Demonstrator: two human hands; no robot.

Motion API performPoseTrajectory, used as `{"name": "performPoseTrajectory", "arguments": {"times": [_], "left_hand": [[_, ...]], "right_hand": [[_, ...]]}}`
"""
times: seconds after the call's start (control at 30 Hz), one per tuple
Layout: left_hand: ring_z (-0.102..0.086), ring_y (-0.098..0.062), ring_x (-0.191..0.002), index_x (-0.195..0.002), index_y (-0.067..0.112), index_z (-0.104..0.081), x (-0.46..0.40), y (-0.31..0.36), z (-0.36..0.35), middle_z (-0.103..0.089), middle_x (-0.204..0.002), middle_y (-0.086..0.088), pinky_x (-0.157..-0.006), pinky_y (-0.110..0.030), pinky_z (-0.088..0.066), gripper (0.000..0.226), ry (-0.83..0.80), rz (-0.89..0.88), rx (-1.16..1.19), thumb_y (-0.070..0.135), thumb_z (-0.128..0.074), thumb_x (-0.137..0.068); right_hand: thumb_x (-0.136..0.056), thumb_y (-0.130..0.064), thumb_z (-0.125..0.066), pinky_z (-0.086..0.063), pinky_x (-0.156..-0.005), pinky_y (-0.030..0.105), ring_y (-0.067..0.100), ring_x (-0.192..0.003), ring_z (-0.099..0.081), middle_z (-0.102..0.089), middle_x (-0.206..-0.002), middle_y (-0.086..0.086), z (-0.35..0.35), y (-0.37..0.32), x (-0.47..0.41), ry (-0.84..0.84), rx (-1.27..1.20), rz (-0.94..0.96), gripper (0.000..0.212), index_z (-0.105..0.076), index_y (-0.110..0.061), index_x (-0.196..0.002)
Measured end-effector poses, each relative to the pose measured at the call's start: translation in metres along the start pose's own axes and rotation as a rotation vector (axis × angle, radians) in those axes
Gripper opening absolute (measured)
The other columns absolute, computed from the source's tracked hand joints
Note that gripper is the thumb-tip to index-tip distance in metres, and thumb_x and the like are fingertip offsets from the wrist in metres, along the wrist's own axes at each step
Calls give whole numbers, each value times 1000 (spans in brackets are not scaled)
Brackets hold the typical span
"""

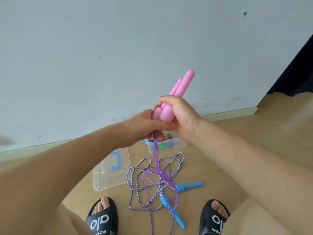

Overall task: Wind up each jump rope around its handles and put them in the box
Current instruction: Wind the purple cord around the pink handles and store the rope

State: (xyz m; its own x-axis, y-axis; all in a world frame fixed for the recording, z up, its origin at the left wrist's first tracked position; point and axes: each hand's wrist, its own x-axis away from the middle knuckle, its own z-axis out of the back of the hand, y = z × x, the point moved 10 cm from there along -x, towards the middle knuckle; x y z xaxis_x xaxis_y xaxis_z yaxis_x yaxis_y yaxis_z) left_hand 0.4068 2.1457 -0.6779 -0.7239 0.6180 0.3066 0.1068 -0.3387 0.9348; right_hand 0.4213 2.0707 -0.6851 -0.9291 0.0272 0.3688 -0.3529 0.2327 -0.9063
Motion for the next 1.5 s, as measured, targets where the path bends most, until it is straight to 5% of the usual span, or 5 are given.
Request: {"name": "performPoseTrajectory", "arguments": {"times": [0.5, 0.77, 0.97, 1.13, 1.5], "left_hand": [[-30, -20, -61, -90, 14, -49, -21, -4, 54, -36, -67, -2, -55, -31, -36, 11, 252, -4, 233, 21, -56, -85], [-64, -16, -77, -99, 9, -66, -22, -20, 92, -64, -78, -3, -76, -29, -51, 21, 346, 15, 267, 29, -67, -91], [-64, -16, -106, -141, 18, -42, -12, -53, 132, -57, -125, -2, -93, -38, -53, 92, 499, 181, -46, 79, -54, -73], [-38, -20, -133, -148, 38, -14, -8, -19, 139, -27, -146, 4, -107, -49, -37, 77, 575, -114, -516, 36, -61, -87], [-54, -10, -95, -122, 32, -37, -6, 9, 75, -54, -105, 17, -77, -28, -47, 71, 333, -401, -628, 32, -83, -68]], "right_hand": [[-94, -64, -47, -44, -109, 46, 29, -102, -69, -68, -103, 9, -52, 17, 5, -436, 218, -65, 59, -61, -14, -122], [-97, -63, -40, -24, -43, 23, 15, -53, -13, -16, -64, -2, -53, 22, -6, -351, 348, -60, 45, -60, -23, -96], [-103, -35, -45, -16, -37, 21, 11, -45, -14, -21, -55, -7, -32, 14, -16, -289, 414, -53, 32, -62, -9, -104], [-104, -39, -39, -12, -39, 22, 10, -45, -12, -20, -57, -7, -21, 10, -14, -338, 437, -134, 37, -64, -11, -106], [-102, -37, -43, -12, -38, 23, 9, -43, -10, -13, -53, -7, -40, -2, 8, -560, 41, -188, 35, -64, -17, -82]]}}
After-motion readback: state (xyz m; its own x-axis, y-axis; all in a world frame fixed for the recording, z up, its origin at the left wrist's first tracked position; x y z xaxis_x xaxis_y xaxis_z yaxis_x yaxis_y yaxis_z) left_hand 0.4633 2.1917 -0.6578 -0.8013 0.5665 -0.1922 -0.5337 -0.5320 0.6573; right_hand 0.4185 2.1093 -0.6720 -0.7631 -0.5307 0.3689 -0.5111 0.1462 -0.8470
